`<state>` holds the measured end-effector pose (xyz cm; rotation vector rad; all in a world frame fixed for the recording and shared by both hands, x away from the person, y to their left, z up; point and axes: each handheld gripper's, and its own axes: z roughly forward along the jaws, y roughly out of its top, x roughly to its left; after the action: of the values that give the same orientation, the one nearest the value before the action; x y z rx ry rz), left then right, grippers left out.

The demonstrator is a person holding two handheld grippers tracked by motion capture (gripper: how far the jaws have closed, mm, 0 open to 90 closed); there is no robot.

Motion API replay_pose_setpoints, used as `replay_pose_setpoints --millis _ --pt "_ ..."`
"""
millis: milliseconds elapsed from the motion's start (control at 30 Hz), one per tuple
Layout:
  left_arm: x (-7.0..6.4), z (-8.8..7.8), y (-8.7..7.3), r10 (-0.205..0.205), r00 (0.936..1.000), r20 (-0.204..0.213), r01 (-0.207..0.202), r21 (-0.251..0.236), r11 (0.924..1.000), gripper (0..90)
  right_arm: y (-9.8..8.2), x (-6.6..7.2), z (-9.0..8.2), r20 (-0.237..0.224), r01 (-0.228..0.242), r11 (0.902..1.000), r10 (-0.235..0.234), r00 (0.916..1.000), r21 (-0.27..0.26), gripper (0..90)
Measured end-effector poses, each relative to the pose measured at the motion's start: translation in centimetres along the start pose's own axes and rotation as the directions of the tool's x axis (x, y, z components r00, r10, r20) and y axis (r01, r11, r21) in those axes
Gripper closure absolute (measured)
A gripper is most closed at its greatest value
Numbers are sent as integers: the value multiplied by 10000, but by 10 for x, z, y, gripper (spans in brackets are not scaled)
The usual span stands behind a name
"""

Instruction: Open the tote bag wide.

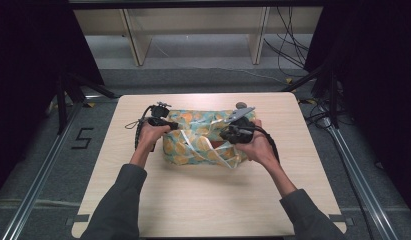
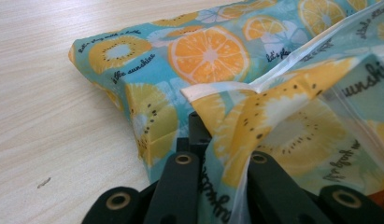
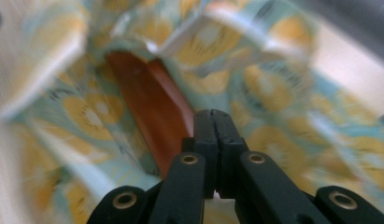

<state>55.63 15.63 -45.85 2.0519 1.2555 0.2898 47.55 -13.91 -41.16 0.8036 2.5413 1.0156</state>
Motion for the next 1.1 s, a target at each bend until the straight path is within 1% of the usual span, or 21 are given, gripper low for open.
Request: replay_pose_setpoints --millis 33,67,133,200,233,267,300,333,367,400,467,500,533,600,633,667,700,733,767,933,1100 --pt "3 -1 0 -71 9999 125 72 -19 10000 875 -3 3 15 -376 -32 9962 65 9993 870 900" --pt "4 -1 1 -154 9997 188 155 -64 9999 876 -5 5 19 -730 304 9908 -209 9971 1321 900" --pt "6 -1 0 -228 9994 261 230 -59 9997 878 -9 10 21 -1011 495 9875 -345 9943 1496 900" --pt "8 -2 0 -380 9985 384 379 33 9993 879 -23 28 17 -1842 902 9720 -499 9816 2172 900" --pt "8 -2 1 -439 9982 408 438 36 9990 880 -28 33 15 -2130 1173 9679 -692 9746 2224 900" --pt "8 -2 1 -439 9982 408 438 36 9990 881 -28 33 15 -2130 1173 9679 -692 9746 2224 900" --pt "9 -3 1 -544 9974 472 548 -83 9985 882 -41 46 13 -2713 1478 9592 -797 9592 2408 900" --pt "10 -4 1 -606 9971 451 607 -18 9982 882 -41 46 13 -2713 1478 9592 -797 9592 2408 900" --pt "10 -4 2 -708 9967 388 707 30 9975 884 -56 61 12 -2889 1429 9482 -575 9556 2839 900" --pt "10 -4 2 -708 9967 388 707 30 9975 884 -56 61 12 -2889 1429 9482 -575 9556 2839 900" --pt "11 -3 4 -798 9963 328 796 58 9968 884 -74 74 16 -3356 1932 9386 -907 9376 2859 900" --pt "10 -2 4 -767 9965 325 763 131 9970 884 -77 76 14 -3407 1824 9415 -790 9368 2835 900" --pt "10 -2 4 -767 9965 325 763 131 9970 884 -77 76 14 -3407 1824 9415 -790 9368 2835 900" --pt "9 -1 4 -717 9968 356 715 80 9974 882 -71 75 3 -3110 1371 9620 -589 9486 2360 900" --pt "8 -1 3 -751 9963 425 752 -1 9972 881 -65 70 -1 -2947 1499 9735 -941 9509 1726 900" --pt "8 -1 3 -751 9963 425 752 -1 9972 880 -58 68 -6 -2648 1311 9819 -913 9600 1366 900" --pt "7 -2 3 -675 9969 410 676 -10 9977 878 -49 64 -10 -2329 1487 9842 -1229 9647 966 900" --pt "7 -3 3 -646 9970 416 647 -11 9979 878 -49 64 -10 -2329 1487 9842 -1229 9647 966 900" --pt "6 -5 3 -620 9969 488 624 -73 9980 877 -33 60 -15 -1943 1175 9920 -1063 9752 470 900" --pt "5 -13 2 -482 9967 652 490 -101 9987 857 3 51 -16 -1055 1362 9907 -1354 9852 9 900" --pt "4 -22 -1 -359 9967 721 383 -320 9988 761 21 28 0 -413 1208 9920 -1193 9920 365 900"
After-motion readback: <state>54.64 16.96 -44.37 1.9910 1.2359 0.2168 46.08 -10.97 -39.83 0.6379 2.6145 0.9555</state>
